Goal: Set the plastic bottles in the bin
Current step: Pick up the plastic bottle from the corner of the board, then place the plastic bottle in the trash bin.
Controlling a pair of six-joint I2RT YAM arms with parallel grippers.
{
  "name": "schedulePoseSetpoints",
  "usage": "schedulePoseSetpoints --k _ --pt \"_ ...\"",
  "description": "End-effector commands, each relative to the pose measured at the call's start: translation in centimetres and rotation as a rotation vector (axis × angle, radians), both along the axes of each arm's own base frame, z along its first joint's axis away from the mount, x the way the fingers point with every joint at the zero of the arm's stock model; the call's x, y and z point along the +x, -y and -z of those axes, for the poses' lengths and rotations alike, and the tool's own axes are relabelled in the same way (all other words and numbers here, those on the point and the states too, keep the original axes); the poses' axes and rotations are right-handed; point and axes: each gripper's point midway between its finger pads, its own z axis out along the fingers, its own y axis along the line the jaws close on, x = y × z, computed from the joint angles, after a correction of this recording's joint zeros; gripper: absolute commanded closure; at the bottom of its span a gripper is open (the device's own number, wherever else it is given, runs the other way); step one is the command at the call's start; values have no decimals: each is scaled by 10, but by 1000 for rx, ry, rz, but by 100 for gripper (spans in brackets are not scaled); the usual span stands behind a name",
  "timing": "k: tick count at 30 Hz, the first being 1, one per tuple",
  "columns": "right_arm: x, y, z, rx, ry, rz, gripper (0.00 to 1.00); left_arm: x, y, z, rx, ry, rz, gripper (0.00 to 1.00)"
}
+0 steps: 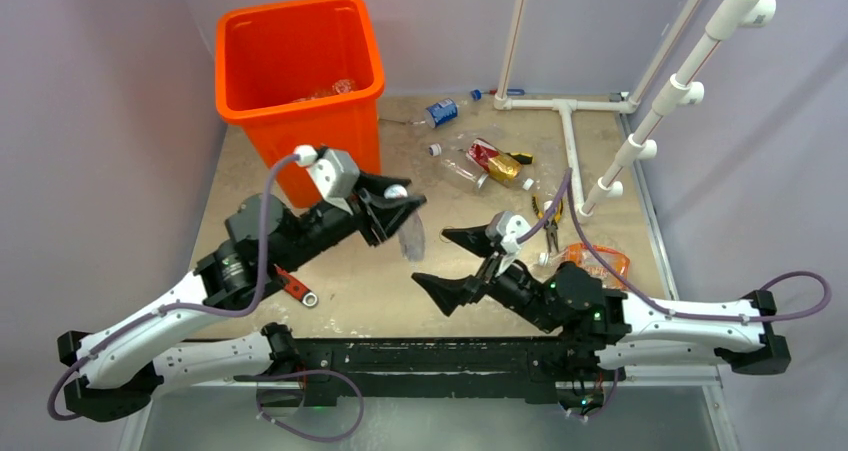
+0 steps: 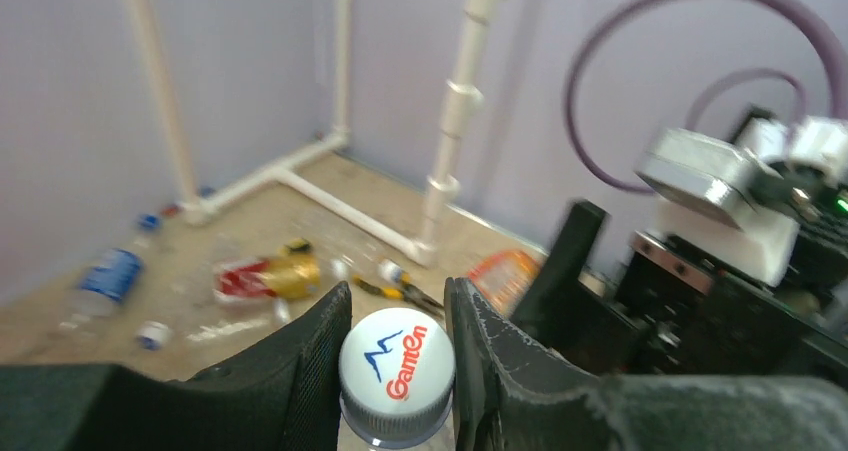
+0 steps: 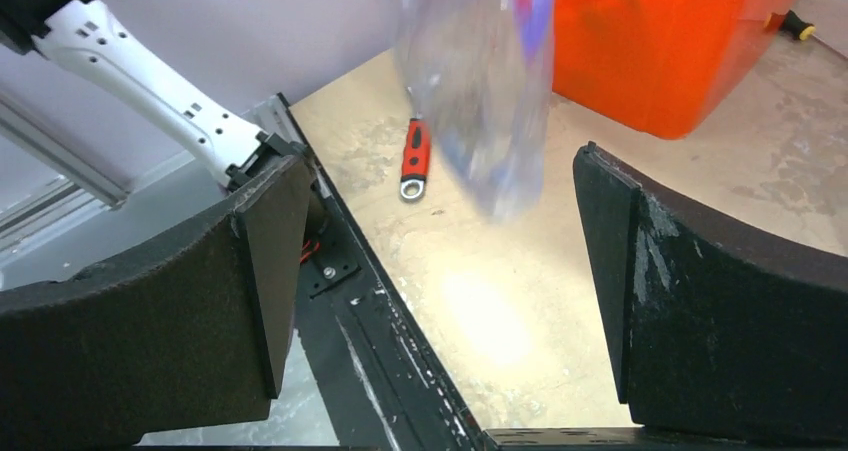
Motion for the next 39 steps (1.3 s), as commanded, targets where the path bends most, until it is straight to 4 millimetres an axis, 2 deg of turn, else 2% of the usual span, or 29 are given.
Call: schedulePoseSetpoints --k 1,4,5,7,12,13,14,15,16,19,21,23,28,32,33,36,37,39 --pt "-4 26 -28 37 2 -9 1 51 -66 -76 5 190 -439 100" --pt "-2 35 -17 57 -25 11 1 92 -101 -96 94 263 -787 100" --pt "-2 36 -12 57 -32 15 1 99 -110 -112 70 301 -882 100" --pt "-1 35 -2 37 -43 21 1 104 -111 -136 62 371 -944 100" --pt "0 29 15 -5 -75 22 1 103 -110 -211 -79 463 -969 100" --pt "-1 28 18 -7 -77 17 1 108 -104 -212 -56 478 -981 100" --pt "-2 27 20 -6 -78 9 1 109 -107 -223 -61 488 -1011 100" --pt "-3 25 22 -9 -81 2 1 114 -107 -226 -45 488 -1047 100" --pt "-4 23 23 -9 -84 -3 1 123 -106 -225 -18 491 -1095 100" --pt "-5 17 32 -13 -91 -16 1 186 -129 -213 47 465 -1238 100" --pt "-6 11 41 -25 -97 -21 1 225 -160 -197 12 399 -1286 100" --pt "-7 4 52 -49 -104 -30 1 255 -180 -179 -18 326 -1323 100" --pt "-15 -13 75 -87 -144 -82 1 291 -205 -157 -103 317 -1388 100" --pt "-22 -20 85 -85 -149 -129 1 328 -209 -113 -32 201 -1391 100" --pt "-22 -21 87 -88 -144 -133 1 334 -208 -103 -3 180 -1390 88" --pt "-20 -23 90 -112 -119 -122 1 341 -208 -93 47 166 -1405 23" --pt "-19 -23 91 -120 -117 -116 1 338 -210 -101 21 158 -1412 9" --pt "-18 -23 94 -132 -122 -113 1 329 -208 -113 -31 137 -1397 4"
